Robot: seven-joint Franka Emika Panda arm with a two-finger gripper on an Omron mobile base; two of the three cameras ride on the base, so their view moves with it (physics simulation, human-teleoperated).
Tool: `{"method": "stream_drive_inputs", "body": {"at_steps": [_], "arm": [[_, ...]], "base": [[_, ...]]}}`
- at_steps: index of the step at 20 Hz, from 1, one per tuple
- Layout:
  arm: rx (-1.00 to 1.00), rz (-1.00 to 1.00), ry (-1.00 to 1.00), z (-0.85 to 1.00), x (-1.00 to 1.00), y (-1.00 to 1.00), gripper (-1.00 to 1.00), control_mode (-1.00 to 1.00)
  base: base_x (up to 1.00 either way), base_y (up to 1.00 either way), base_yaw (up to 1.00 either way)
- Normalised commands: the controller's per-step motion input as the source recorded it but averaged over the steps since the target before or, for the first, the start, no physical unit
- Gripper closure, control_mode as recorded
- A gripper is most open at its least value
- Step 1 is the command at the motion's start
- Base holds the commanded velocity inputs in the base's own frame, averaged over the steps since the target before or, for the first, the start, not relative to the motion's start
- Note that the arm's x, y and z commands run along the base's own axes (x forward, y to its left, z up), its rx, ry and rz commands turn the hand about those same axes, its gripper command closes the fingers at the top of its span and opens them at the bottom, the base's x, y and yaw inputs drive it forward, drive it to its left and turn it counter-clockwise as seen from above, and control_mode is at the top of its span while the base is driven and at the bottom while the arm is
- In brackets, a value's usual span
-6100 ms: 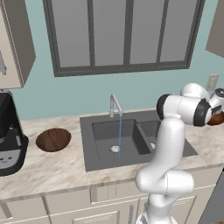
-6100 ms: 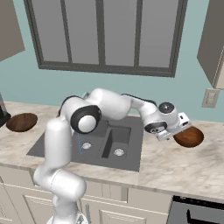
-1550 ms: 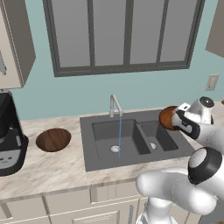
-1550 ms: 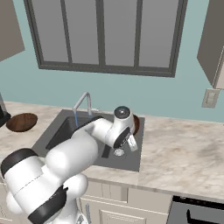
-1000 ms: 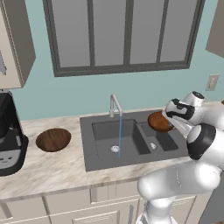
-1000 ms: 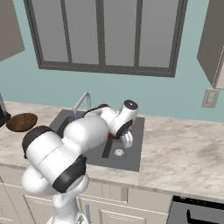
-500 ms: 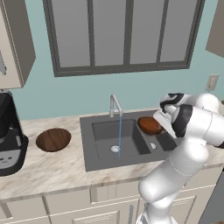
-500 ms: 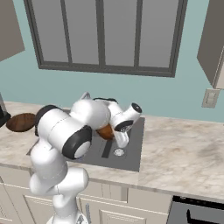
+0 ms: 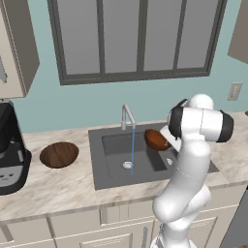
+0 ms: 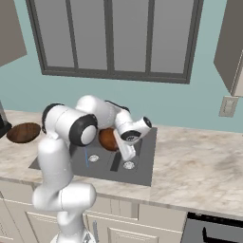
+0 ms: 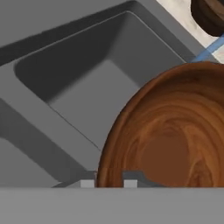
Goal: Rinse each bowl for a few seconds and place them down in the sink or on the counter.
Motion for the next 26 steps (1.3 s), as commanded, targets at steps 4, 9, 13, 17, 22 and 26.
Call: {"method": "stream_drive_inputs", "body": {"at_steps": [4, 9, 13, 17, 22, 26], "arm": [[0.05, 0.07, 0.0, -0.23, 0.23, 0.43, 1.0, -1.0], [0.0, 0.04, 0.01, -0.26, 0.17, 0.42, 1.0, -1.0], [-0.15, 0.02, 0.14, -0.07, 0.1, 0.28, 1.0, -1.0], [-0.19, 0.02, 0.13, 0.0, 0.03, 0.34, 1.0, -1.0], [-0.18, 0.01, 0.04, 0.2, -0.05, 0.3, 1.0, -1.0], [-0.13, 0.01, 0.0, 0.1, -0.1, 0.42, 1.0, -1.0]], "base": [[0.0, 0.0, 0.0], [0.0, 0.0, 0.0], [0.0, 0.0, 0.0], [0.0, 0.0, 0.0], [0.0, 0.0, 0.0], [0.0, 0.0, 0.0]]}}
